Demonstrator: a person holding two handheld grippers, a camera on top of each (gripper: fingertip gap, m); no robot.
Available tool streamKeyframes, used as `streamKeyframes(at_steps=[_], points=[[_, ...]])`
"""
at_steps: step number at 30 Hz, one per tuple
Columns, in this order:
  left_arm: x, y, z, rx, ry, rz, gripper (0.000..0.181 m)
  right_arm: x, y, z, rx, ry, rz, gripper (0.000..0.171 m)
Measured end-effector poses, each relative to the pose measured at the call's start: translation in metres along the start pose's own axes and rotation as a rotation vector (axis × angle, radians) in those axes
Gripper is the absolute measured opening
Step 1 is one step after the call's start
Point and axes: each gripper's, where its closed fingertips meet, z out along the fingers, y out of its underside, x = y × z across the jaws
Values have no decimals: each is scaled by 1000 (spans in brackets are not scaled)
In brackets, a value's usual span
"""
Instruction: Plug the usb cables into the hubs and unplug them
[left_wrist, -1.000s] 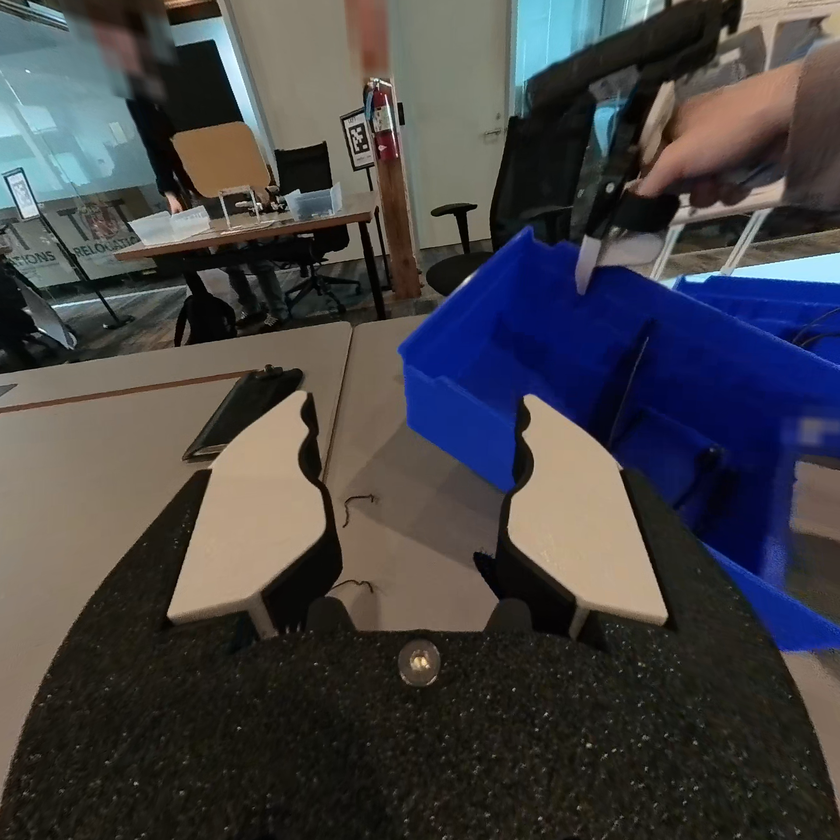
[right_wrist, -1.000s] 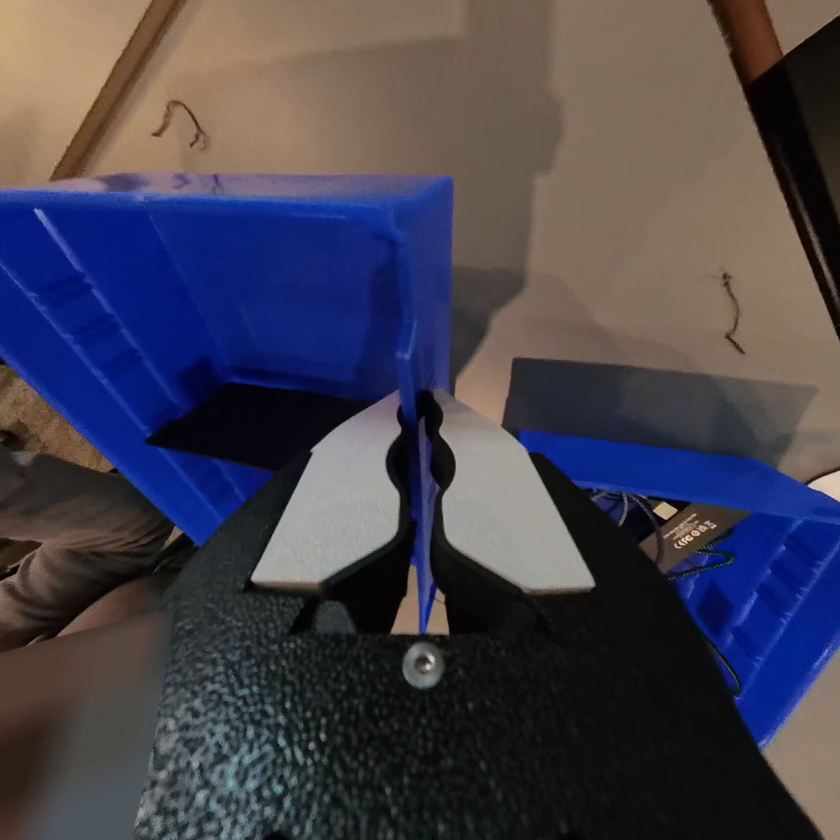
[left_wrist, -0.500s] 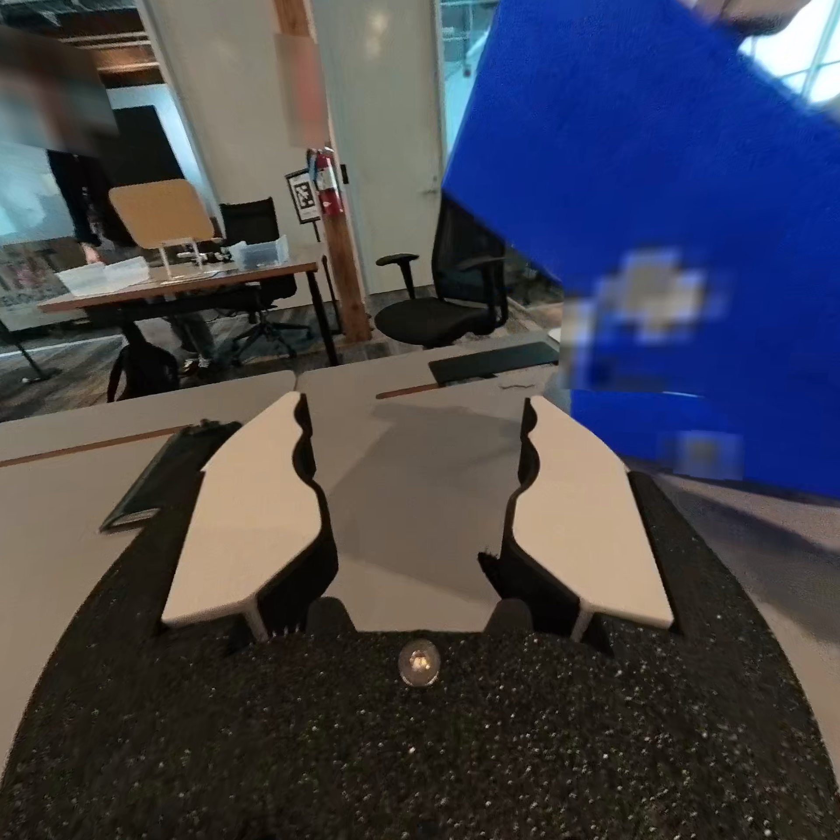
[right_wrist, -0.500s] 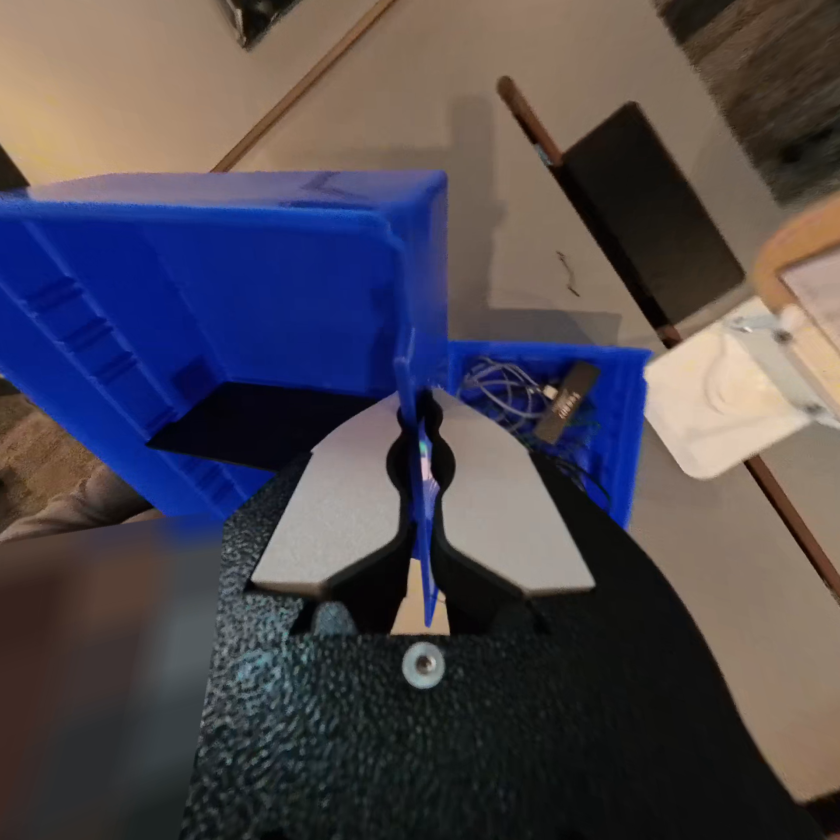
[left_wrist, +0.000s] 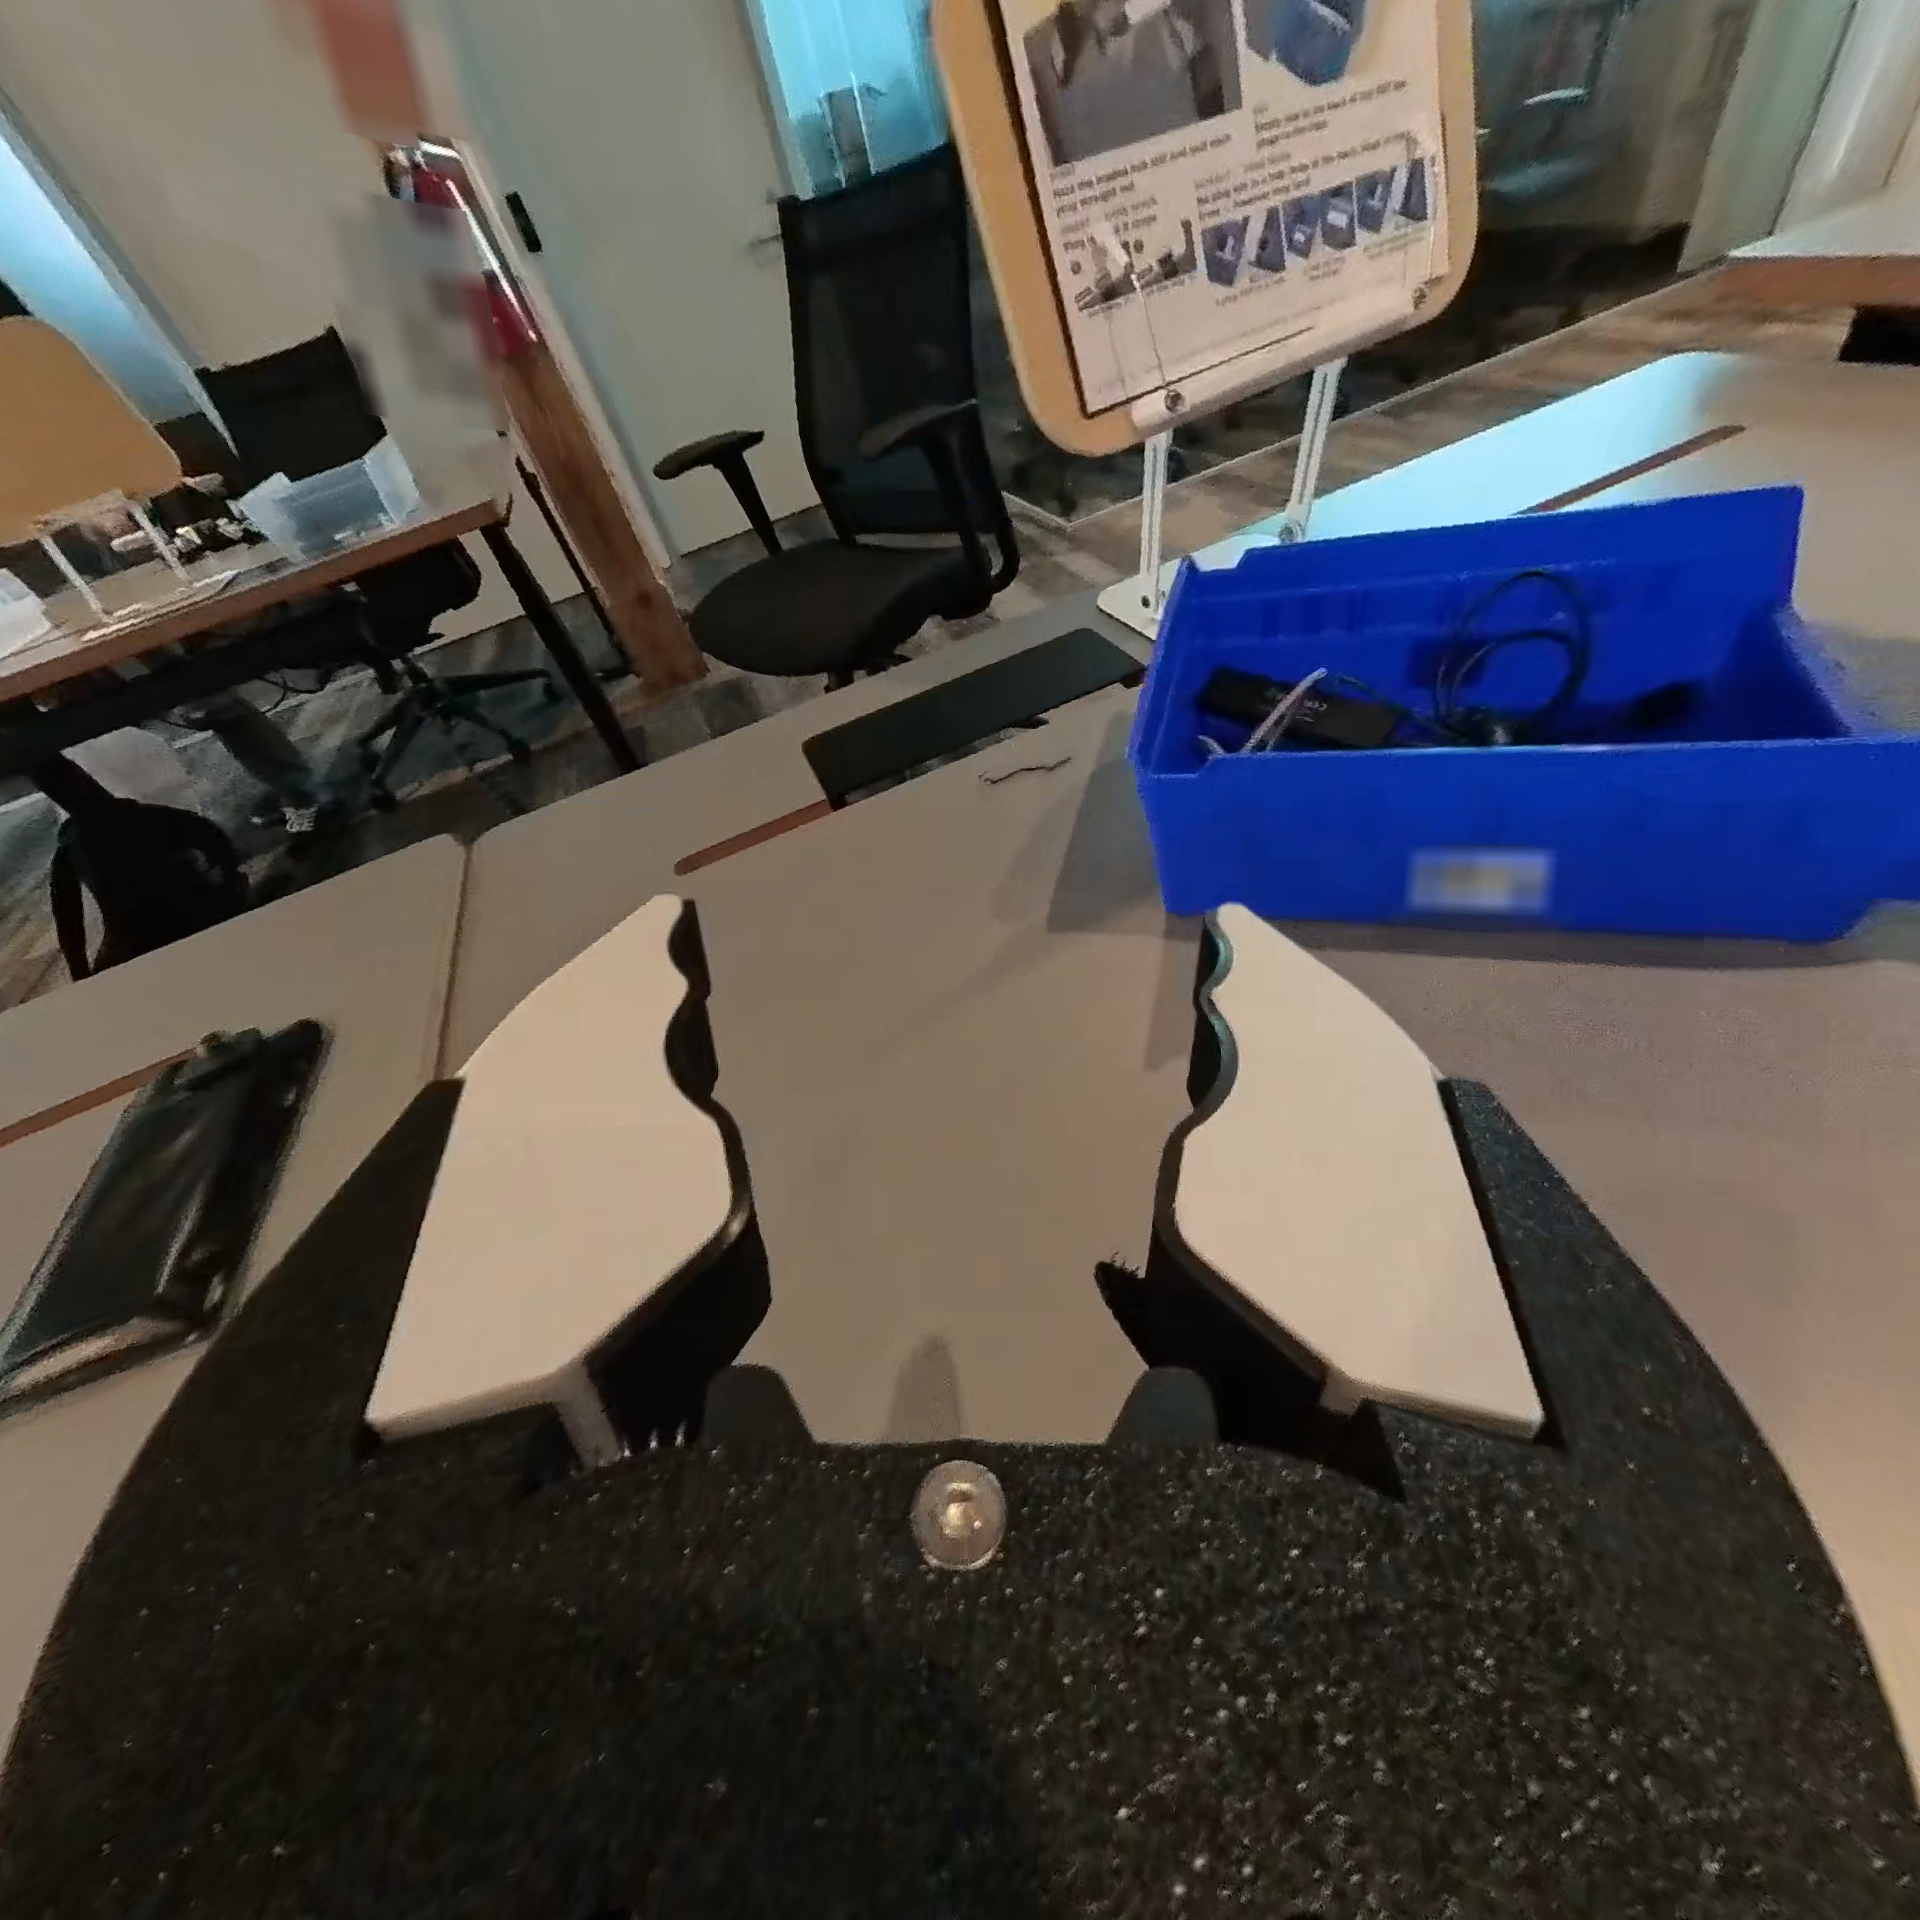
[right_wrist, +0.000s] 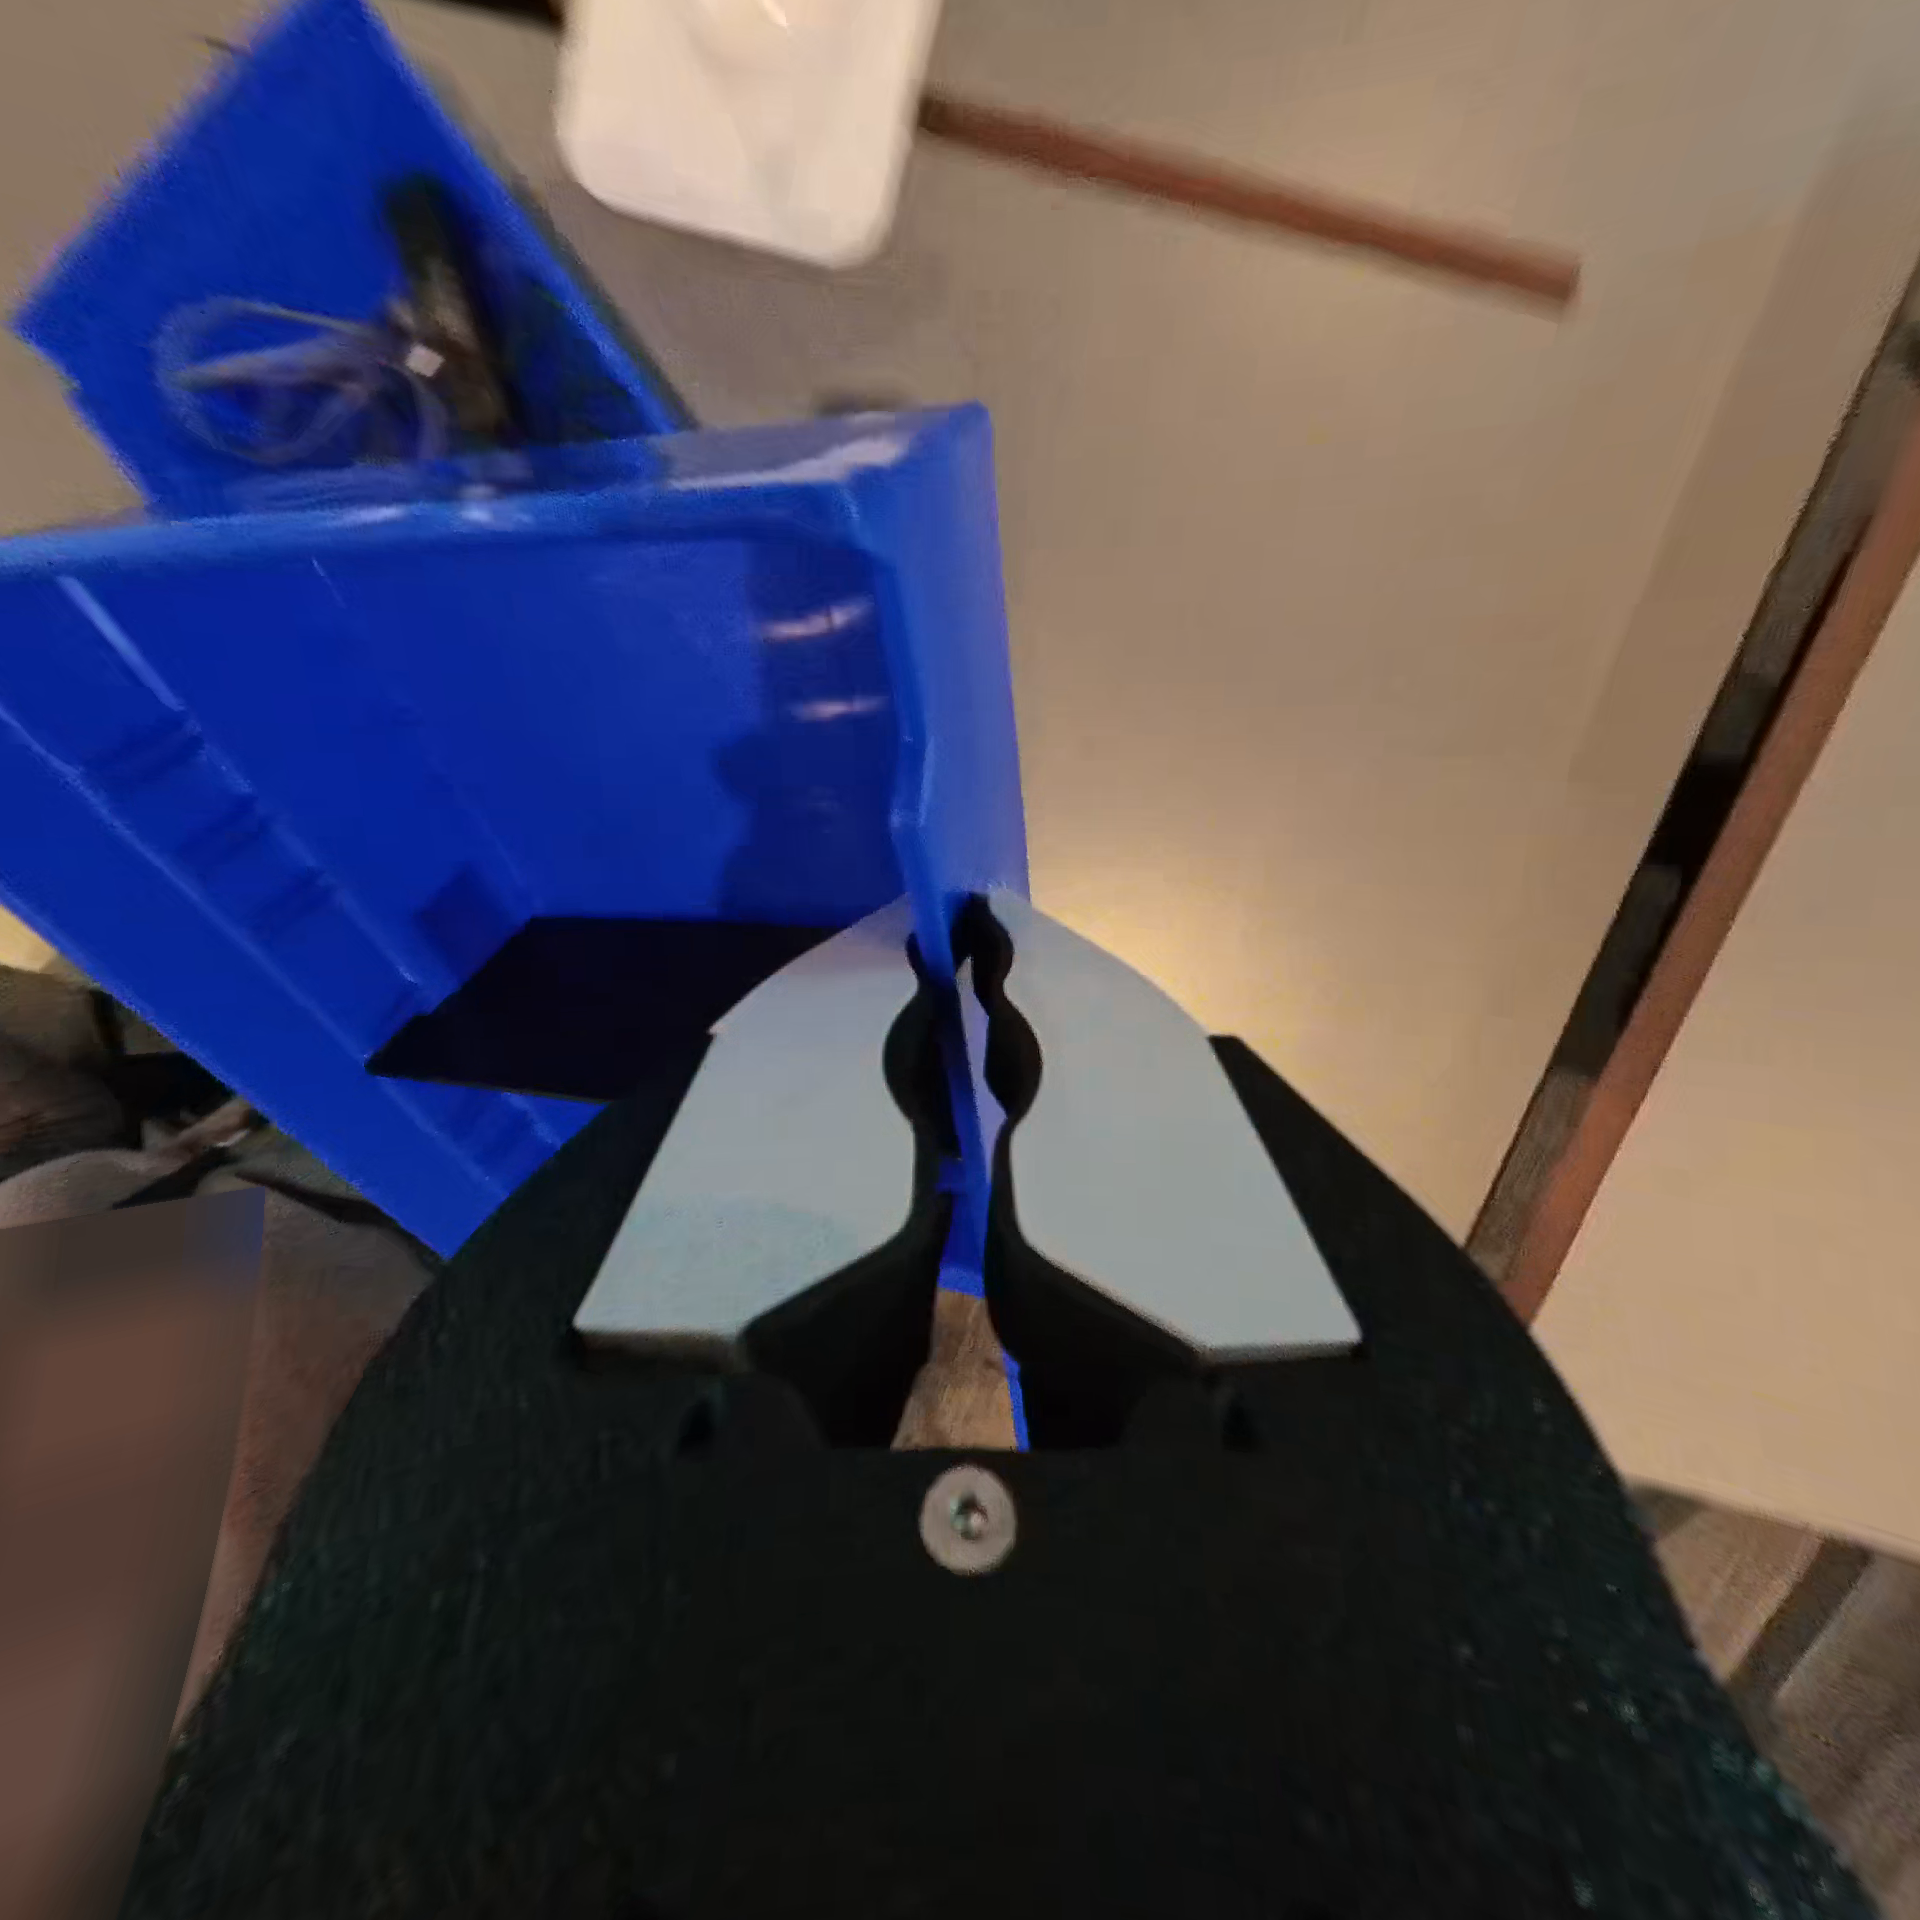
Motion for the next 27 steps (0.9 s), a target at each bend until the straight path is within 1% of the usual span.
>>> streamKeyframes(at_steps=[4, 9, 12, 16, 17, 20, 21, 23, 24, 25, 27], points=[[12, -2, 11, 6, 24, 19, 89, 82, 63, 61, -153, 18, 172, 4], [17, 6, 22, 10, 39, -1, 89, 167, 104, 143, -224, 30, 408, 3], [16, 9, 32, 34, 54, -45, 90, 196, 120, 176, -284, -9, 556, 3], [22, 16, 47, 5, 91, -68, 92, 214, 131, 215, -324, -37, 655, 3], [23, 18, 50, -1, 92, -59, 93, 217, 132, 221, -330, -34, 660, 3], [27, 20, 55, -11, 85, -22, 97, 217, 117, 223, -240, -63, 637, 6], [27, 20, 55, -14, 80, -12, 99, 214, 111, 221, -215, -82, 630, 16], [27, 19, 54, -16, 70, 1, 101, 205, 91, 211, -134, -135, 622, 40], [27, 18, 52, -12, 66, 4, 101, 202, 79, 202, -79, -126, 595, 49], [26, 16, 49, -6, 60, 4, 101, 199, 64, 191, -16, -102, 538, 47], [24, 12, 45, 13, 55, 1, 101, 177, 28, 168, 132, -101, 396, 52]])
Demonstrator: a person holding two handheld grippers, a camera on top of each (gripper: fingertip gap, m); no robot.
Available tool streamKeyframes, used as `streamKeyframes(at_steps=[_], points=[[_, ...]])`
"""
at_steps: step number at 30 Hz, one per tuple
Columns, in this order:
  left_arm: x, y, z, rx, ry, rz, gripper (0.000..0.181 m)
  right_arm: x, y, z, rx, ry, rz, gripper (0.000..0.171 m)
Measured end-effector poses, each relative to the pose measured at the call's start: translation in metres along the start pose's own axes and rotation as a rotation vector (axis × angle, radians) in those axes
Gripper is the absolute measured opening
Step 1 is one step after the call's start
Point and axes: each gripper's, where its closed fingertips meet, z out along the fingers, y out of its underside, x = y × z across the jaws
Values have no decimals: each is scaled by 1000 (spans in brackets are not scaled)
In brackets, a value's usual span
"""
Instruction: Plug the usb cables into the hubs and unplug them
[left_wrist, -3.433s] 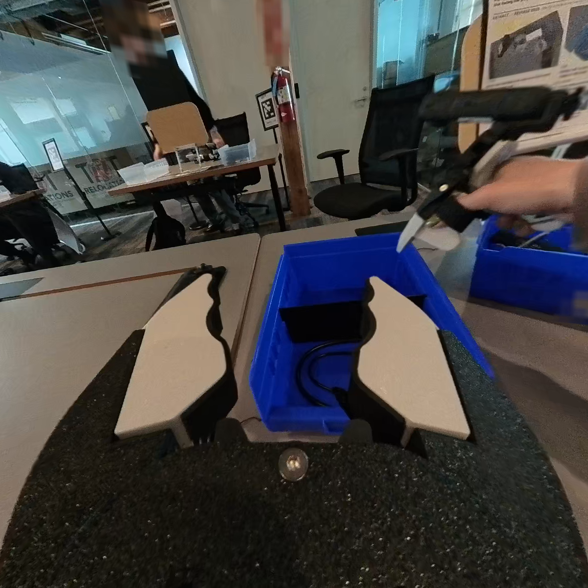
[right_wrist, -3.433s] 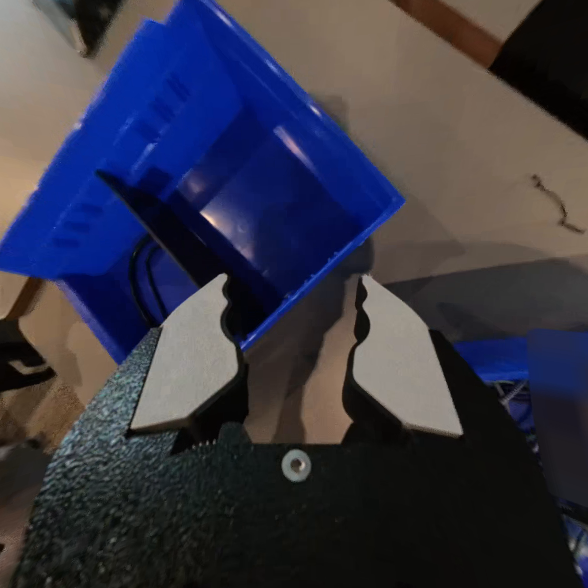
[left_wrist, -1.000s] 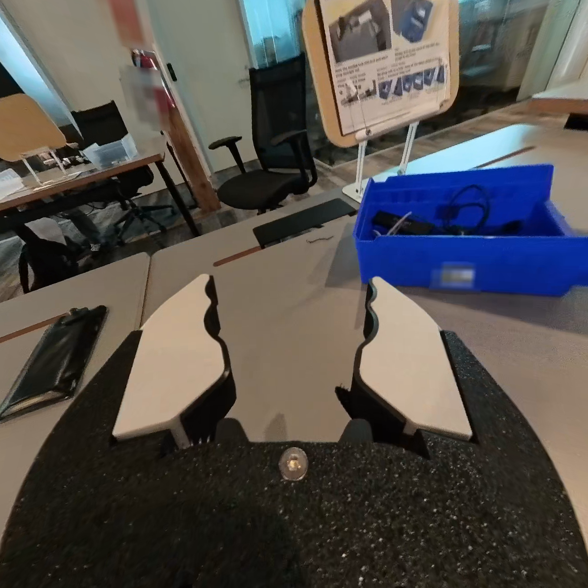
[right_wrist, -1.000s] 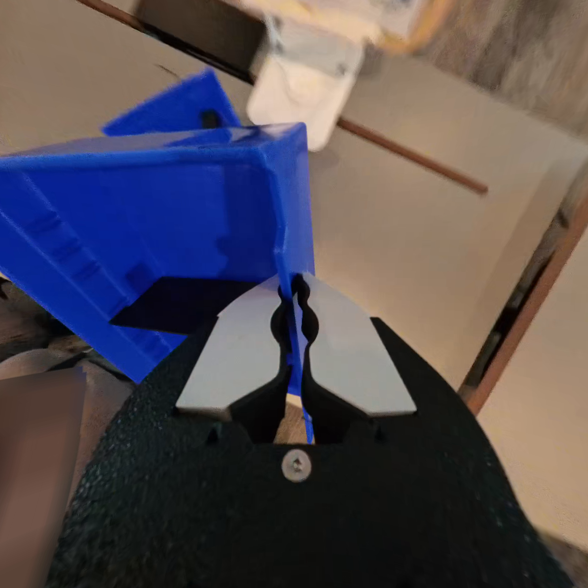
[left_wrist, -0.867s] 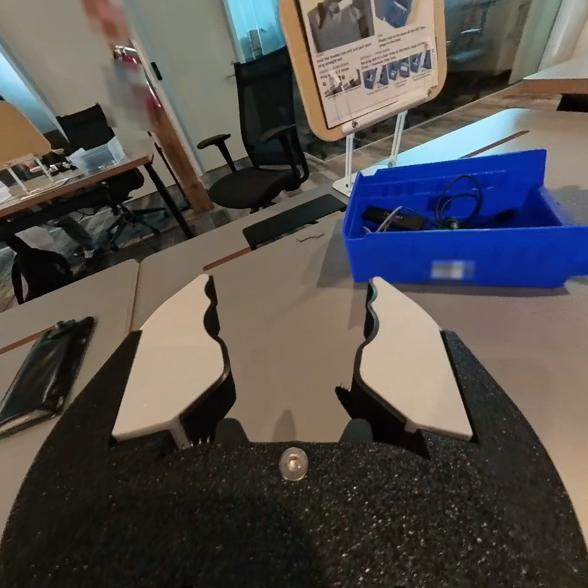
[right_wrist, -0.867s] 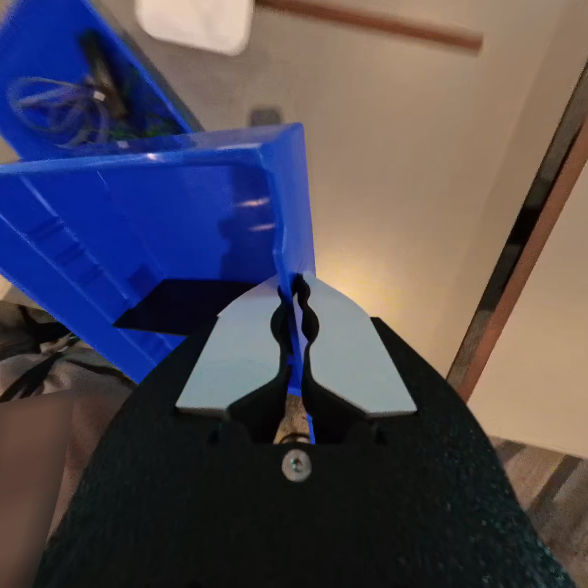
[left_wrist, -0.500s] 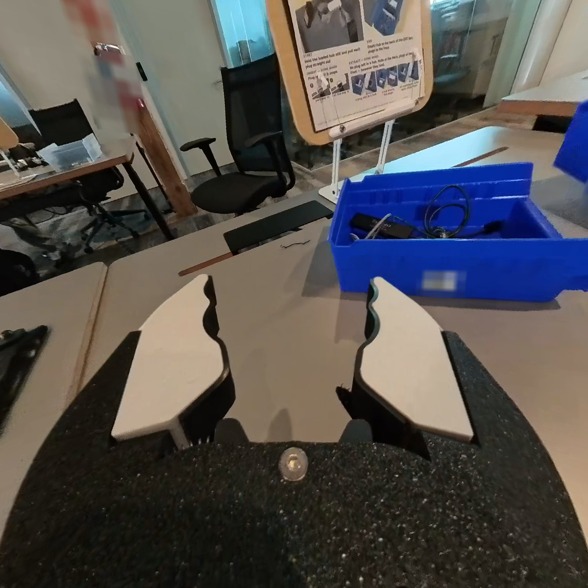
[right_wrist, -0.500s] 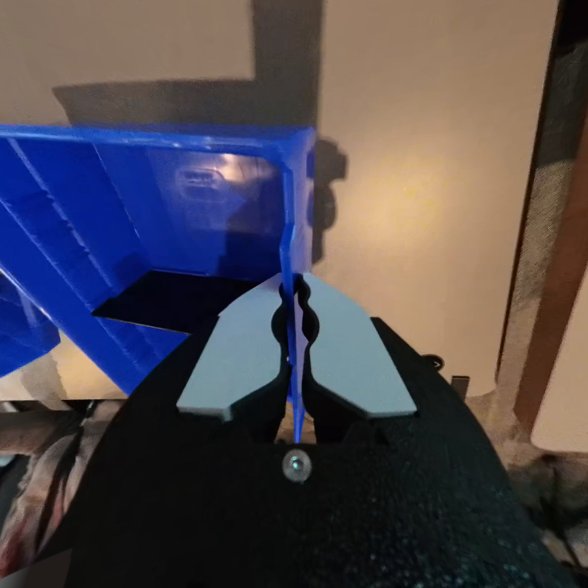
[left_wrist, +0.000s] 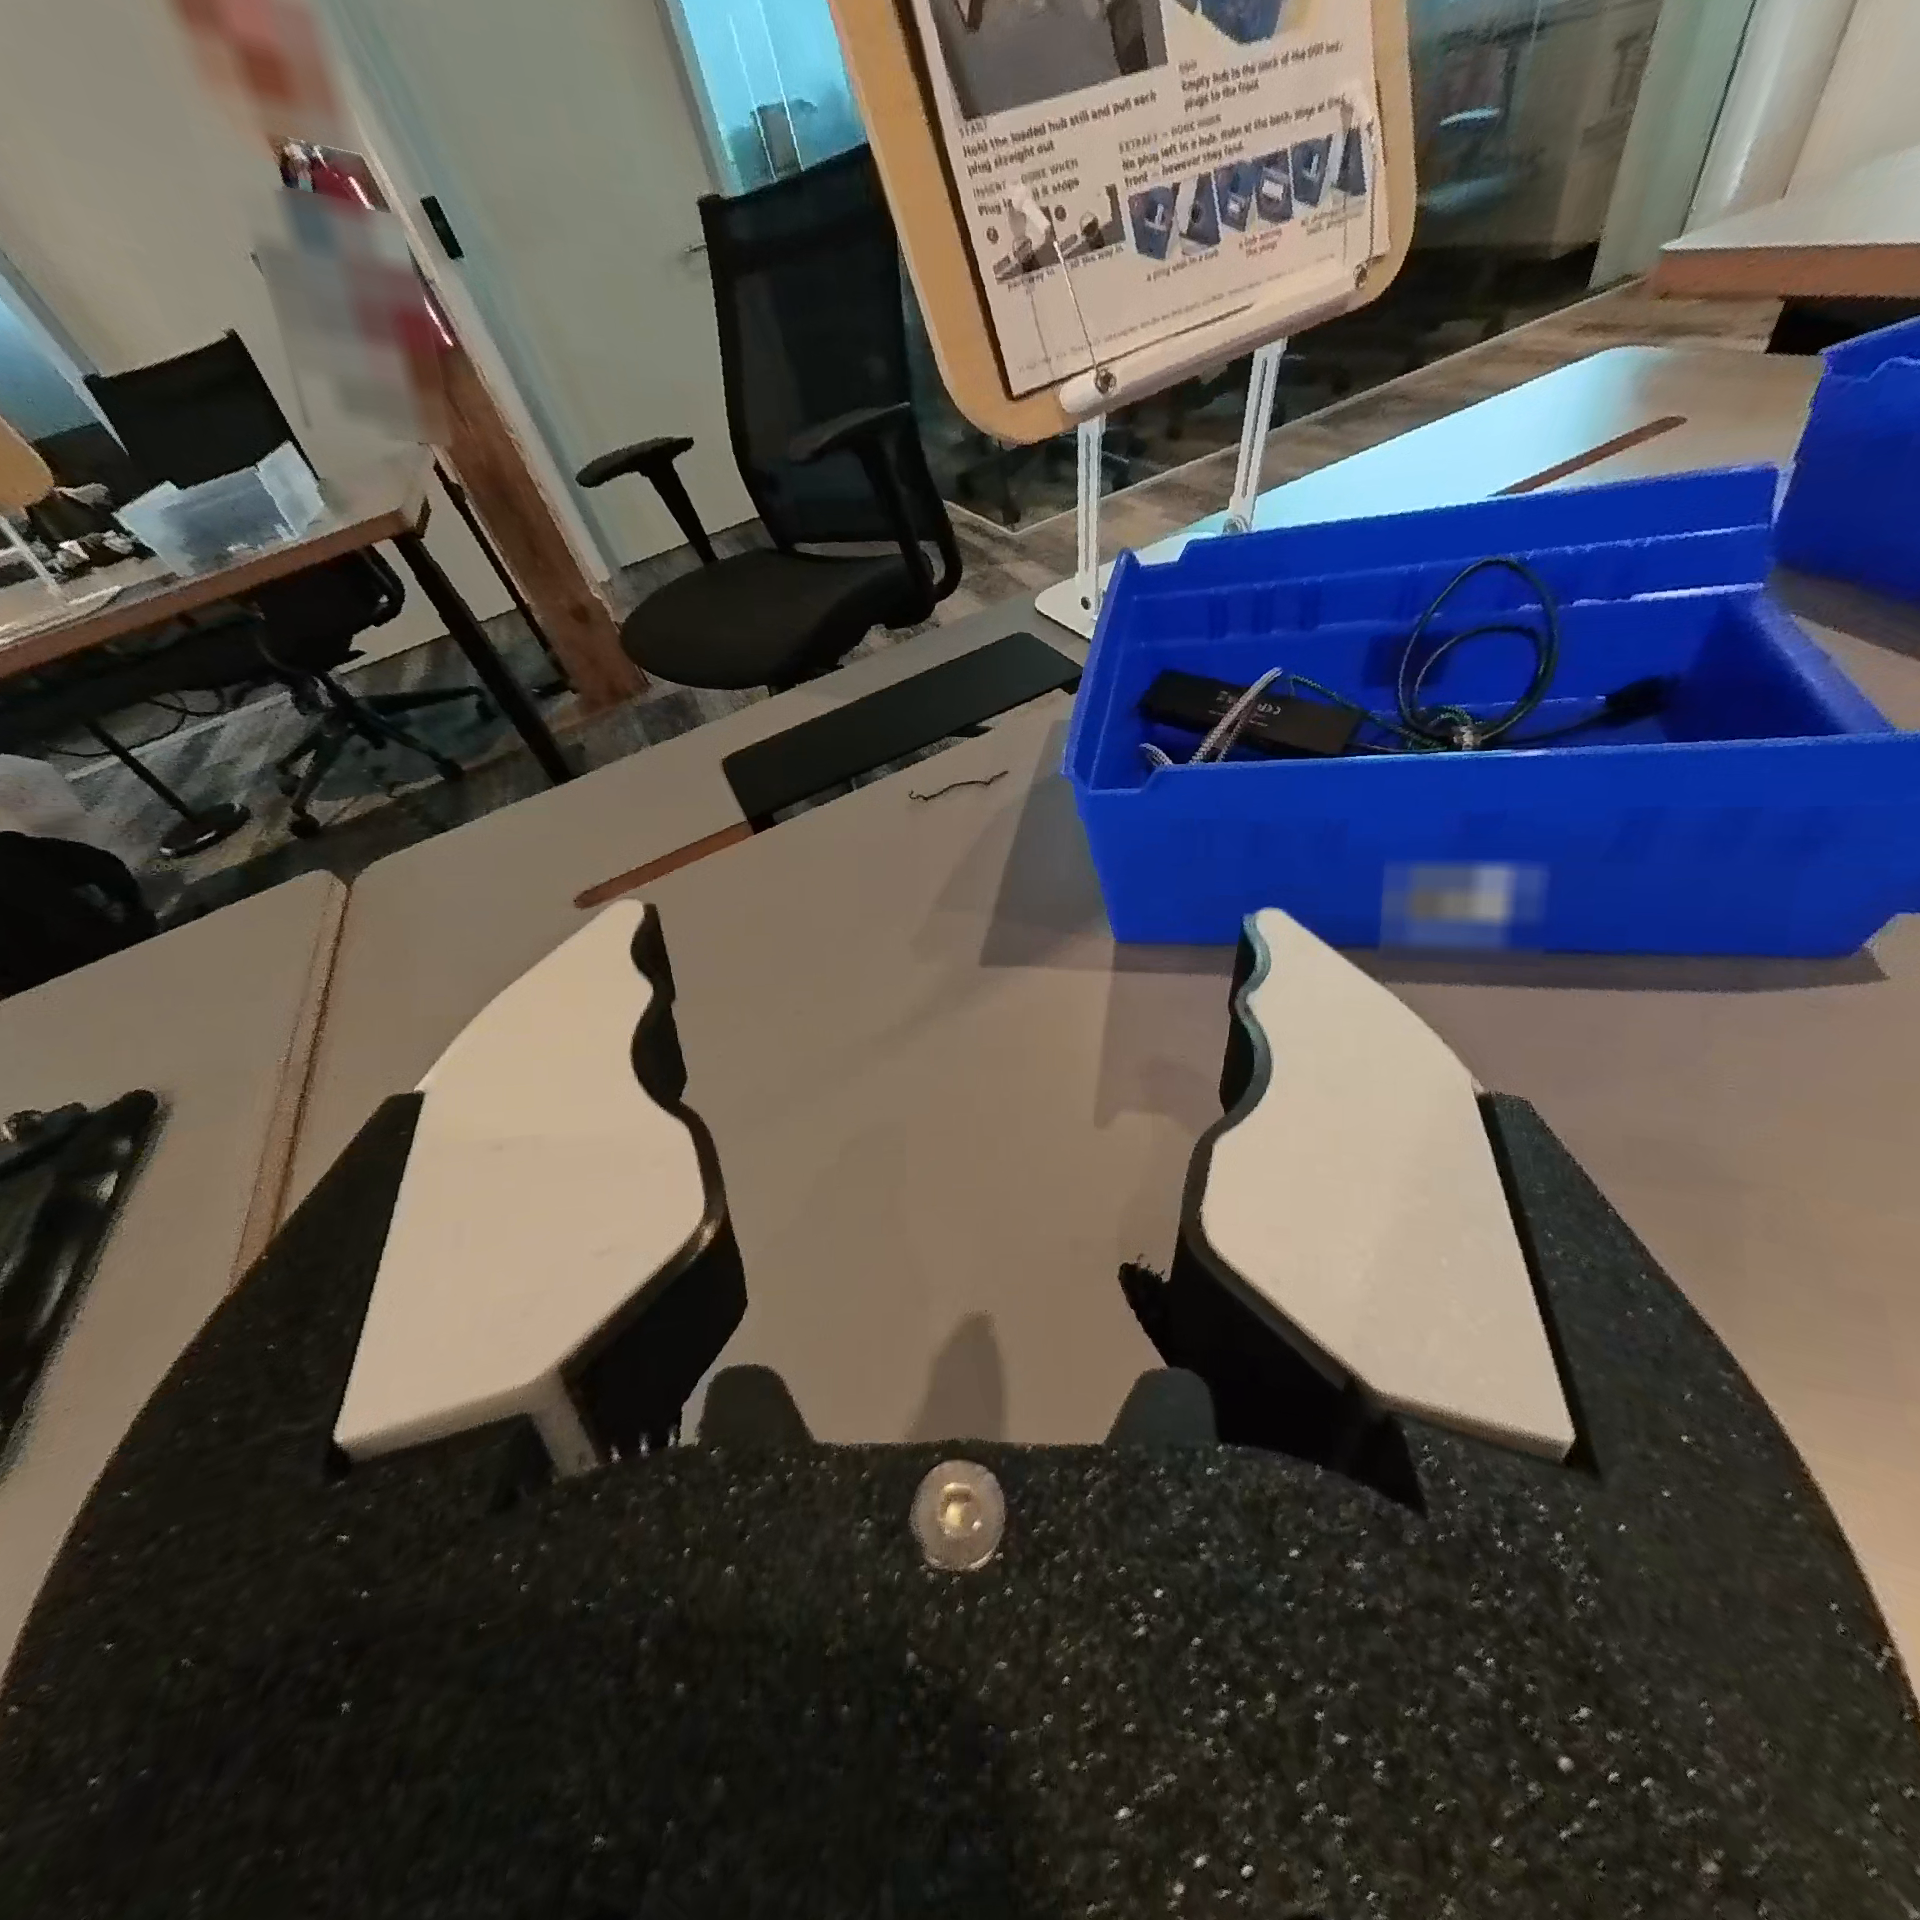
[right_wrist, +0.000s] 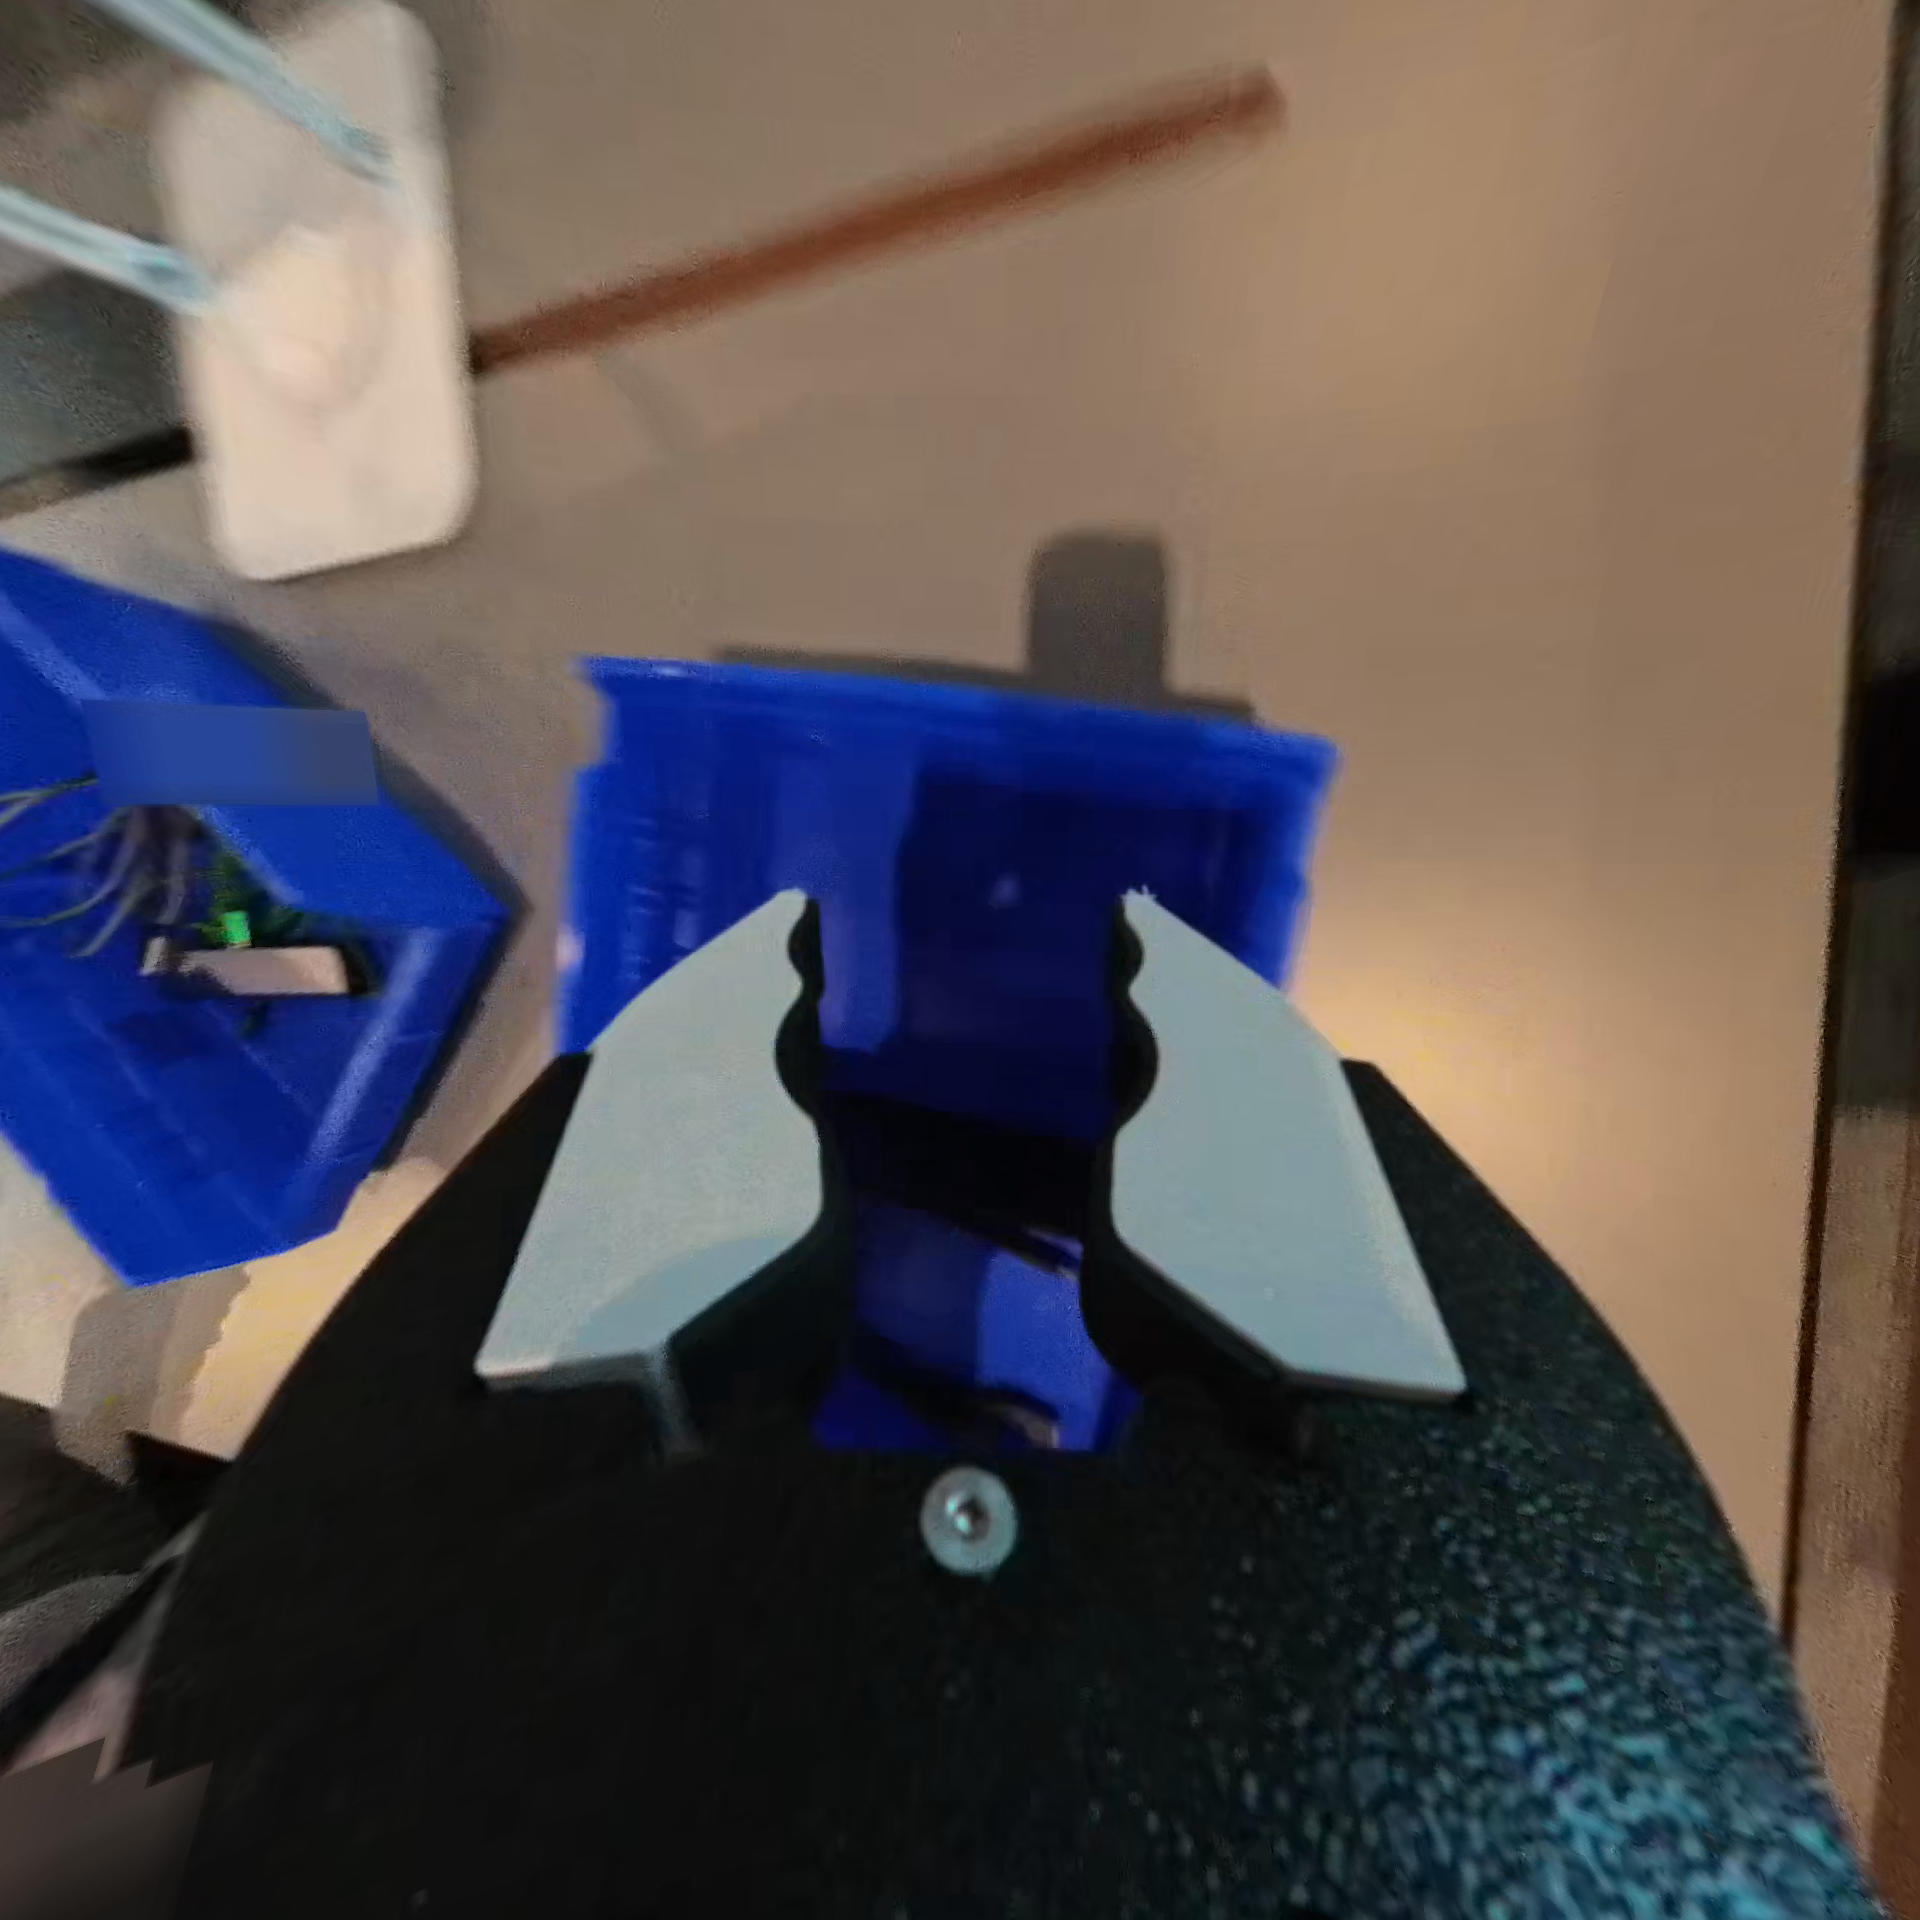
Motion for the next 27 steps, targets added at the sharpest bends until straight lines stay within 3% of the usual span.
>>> streamKeyframes(at_steps=[3, 5, 10, 14, 19, 27], points=[[-4, -3, -7, 13, -5, -13, 102, -85, -17, -12, 101, -111, -235, 63], [-8, -3, -12, 14, -9, -23, 104, -150, -10, -4, 86, -215, -406, 69], [-20, -1, -25, 11, -36, -35, 106, -262, 34, 62, -81, -352, -698, 75], [-33, -2, -40, 30, -59, -54, 106, -292, 46, 126, -165, -357, -744, 74], [-47, -6, -56, 75, -69, -101, 105, -309, 61, 174, -271, -437, -635, 66], [-60, 3, -64, 53, -92, -131, 105, -315, 88, 189, -369, -436, -481, 52]])
